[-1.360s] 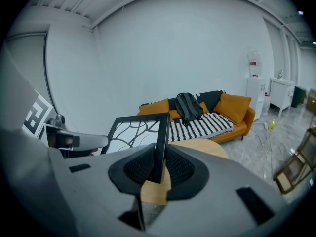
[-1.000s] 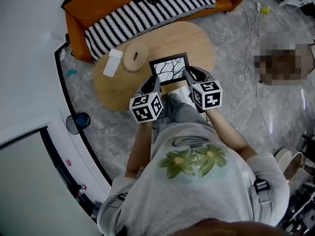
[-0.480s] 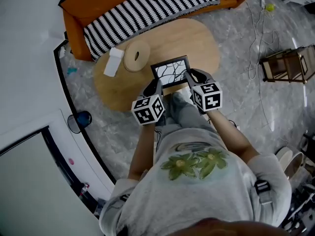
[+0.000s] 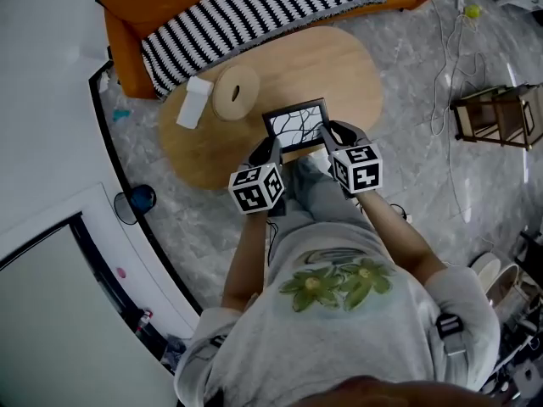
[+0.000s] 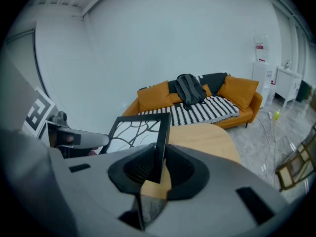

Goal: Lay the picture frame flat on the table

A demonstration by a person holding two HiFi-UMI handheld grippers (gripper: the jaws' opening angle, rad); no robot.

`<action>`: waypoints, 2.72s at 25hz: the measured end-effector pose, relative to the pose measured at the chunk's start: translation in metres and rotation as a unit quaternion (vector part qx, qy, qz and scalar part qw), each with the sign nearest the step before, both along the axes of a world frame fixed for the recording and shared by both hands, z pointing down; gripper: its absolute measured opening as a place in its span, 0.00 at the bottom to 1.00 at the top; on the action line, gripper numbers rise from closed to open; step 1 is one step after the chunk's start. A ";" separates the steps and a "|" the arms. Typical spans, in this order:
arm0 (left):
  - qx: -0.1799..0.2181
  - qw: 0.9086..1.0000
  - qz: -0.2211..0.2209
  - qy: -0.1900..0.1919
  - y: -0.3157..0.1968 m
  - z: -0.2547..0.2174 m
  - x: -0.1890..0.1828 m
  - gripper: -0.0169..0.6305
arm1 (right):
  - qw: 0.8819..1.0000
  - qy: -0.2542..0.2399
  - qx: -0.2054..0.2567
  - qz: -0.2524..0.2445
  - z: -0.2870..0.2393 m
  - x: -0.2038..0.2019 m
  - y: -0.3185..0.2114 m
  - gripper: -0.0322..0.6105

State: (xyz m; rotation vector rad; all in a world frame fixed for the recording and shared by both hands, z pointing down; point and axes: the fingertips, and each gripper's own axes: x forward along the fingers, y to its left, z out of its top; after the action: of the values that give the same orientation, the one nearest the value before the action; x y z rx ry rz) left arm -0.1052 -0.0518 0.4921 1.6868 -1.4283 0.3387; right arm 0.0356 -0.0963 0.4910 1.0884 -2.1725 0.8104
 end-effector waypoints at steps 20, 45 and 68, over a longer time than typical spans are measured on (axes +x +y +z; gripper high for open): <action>-0.034 0.999 0.011 0.001 -0.015 0.043 0.009 0.15 | 0.999 0.011 -0.034 0.007 0.044 0.009 -0.013 0.17; -0.038 0.999 0.000 -0.001 0.001 0.128 -0.002 0.15 | 0.999 0.012 -0.036 -0.007 0.131 -0.004 -0.002 0.17; -0.059 0.998 0.005 0.002 0.010 0.213 0.000 0.15 | 0.998 0.021 -0.057 -0.019 0.217 -0.003 0.005 0.17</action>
State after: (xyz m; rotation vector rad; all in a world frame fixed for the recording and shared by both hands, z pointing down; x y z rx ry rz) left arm -0.1052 -0.0423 0.7053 1.5987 -1.3701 0.4163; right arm 0.0326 -0.0916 0.7080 0.9953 -2.0798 0.8754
